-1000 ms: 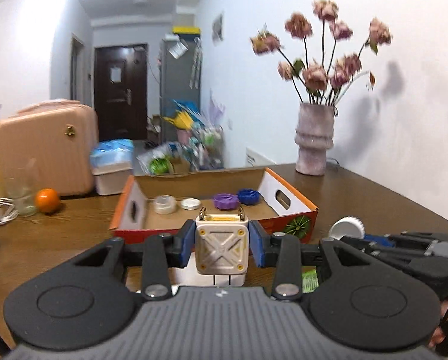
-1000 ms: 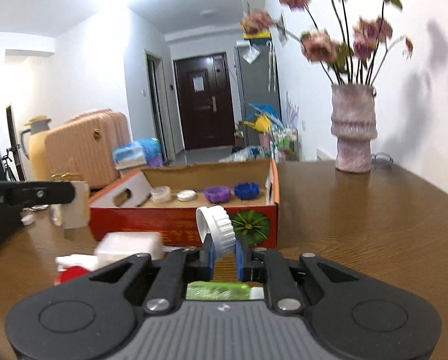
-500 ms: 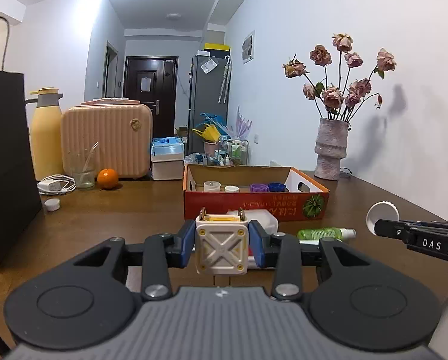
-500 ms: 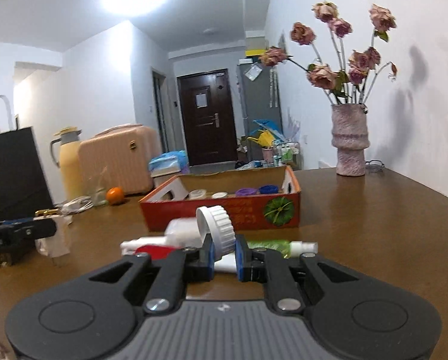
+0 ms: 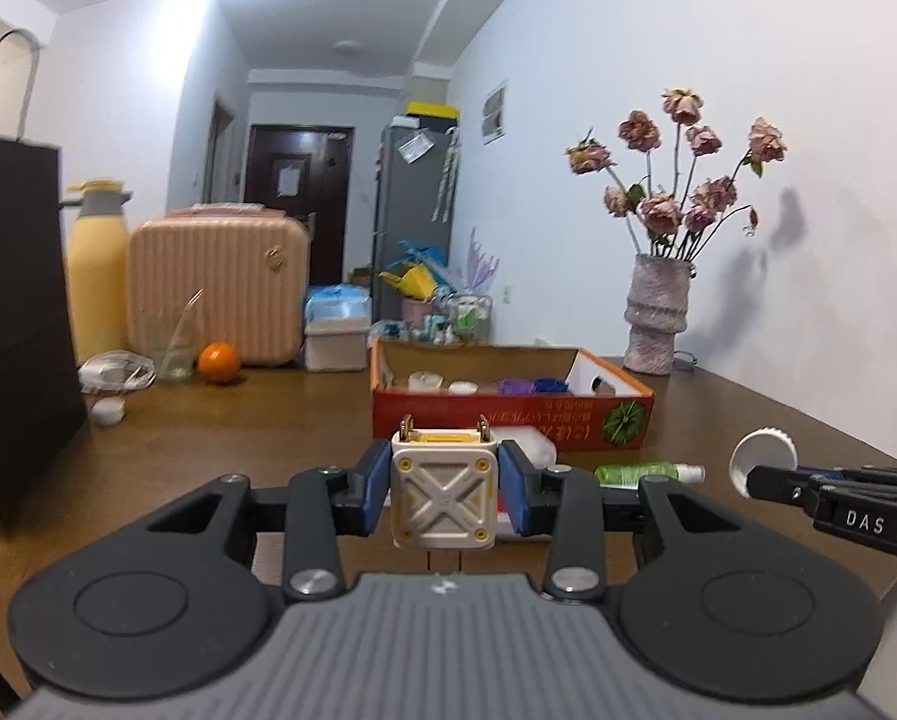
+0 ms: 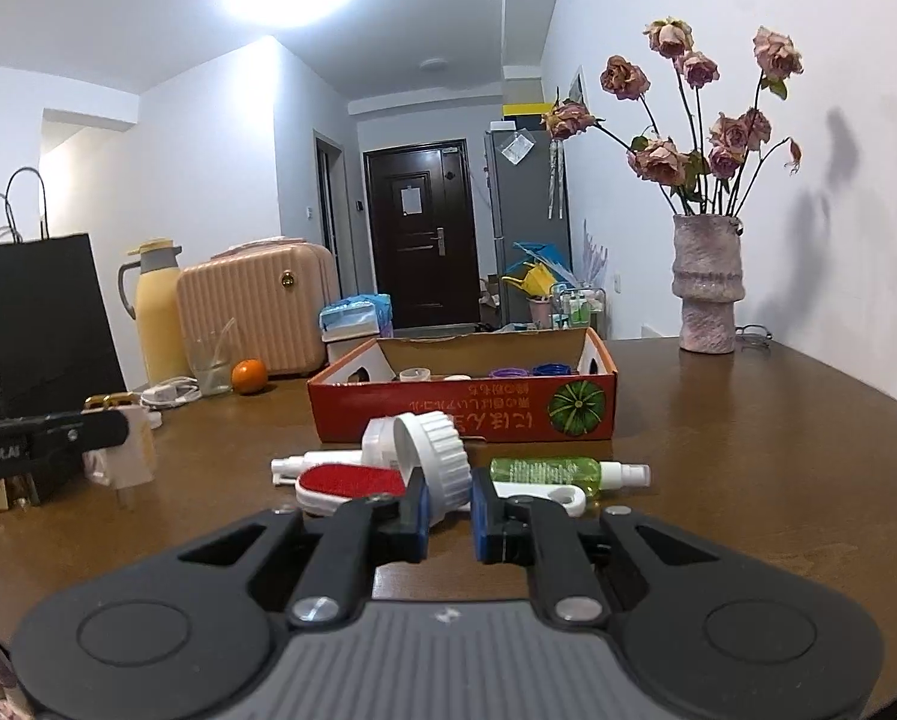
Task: Organize rigid objects
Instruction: 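Carry the plug adapter and white ridged cap up and over into the box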
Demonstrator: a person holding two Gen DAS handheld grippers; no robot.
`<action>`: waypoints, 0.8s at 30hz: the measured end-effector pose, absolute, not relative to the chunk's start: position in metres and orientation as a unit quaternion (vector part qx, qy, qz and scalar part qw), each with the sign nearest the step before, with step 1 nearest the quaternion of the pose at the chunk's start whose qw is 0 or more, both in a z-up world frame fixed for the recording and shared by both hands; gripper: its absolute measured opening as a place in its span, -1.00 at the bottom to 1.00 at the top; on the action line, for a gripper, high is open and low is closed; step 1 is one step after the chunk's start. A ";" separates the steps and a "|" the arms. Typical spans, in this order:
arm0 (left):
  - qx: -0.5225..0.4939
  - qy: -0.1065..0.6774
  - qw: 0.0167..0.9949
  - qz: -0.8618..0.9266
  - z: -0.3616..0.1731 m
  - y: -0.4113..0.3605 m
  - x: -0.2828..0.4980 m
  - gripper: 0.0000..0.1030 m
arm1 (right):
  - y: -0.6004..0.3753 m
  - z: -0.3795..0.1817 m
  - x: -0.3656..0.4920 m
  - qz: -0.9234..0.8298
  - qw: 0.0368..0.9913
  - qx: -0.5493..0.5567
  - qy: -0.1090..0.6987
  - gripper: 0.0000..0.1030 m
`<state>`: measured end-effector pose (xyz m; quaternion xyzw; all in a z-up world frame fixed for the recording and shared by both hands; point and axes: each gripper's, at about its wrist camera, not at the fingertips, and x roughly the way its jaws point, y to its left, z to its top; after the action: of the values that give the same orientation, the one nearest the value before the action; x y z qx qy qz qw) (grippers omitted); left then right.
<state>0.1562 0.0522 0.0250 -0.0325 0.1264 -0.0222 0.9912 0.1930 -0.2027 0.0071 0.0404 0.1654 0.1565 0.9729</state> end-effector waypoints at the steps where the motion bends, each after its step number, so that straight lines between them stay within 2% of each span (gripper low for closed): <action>1: -0.030 0.125 0.991 -0.027 0.029 0.052 0.165 -0.25 | -0.203 0.008 0.199 0.160 0.972 0.044 0.166 -0.75; 6: -0.019 0.129 0.990 -0.044 0.052 0.058 0.223 -0.25 | -0.207 0.022 0.247 0.170 0.970 0.044 0.167 -0.75; 12: 0.005 0.170 0.984 -0.060 0.069 0.060 0.331 -0.25 | -0.211 0.046 0.339 0.201 0.962 0.040 0.182 -0.75; 20: 0.048 0.275 0.958 -0.070 0.057 0.059 0.485 -0.25 | -0.215 0.046 0.495 0.219 0.931 0.062 0.286 -0.75; 24: 0.089 0.330 0.937 -0.074 0.034 0.045 0.543 -0.25 | -0.198 0.037 0.556 0.190 0.926 0.005 0.327 -0.75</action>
<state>0.5431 0.0446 0.0337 0.0895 0.3302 -0.0744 0.9367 0.5565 -0.1976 0.0370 0.0048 0.3274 0.1902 0.9255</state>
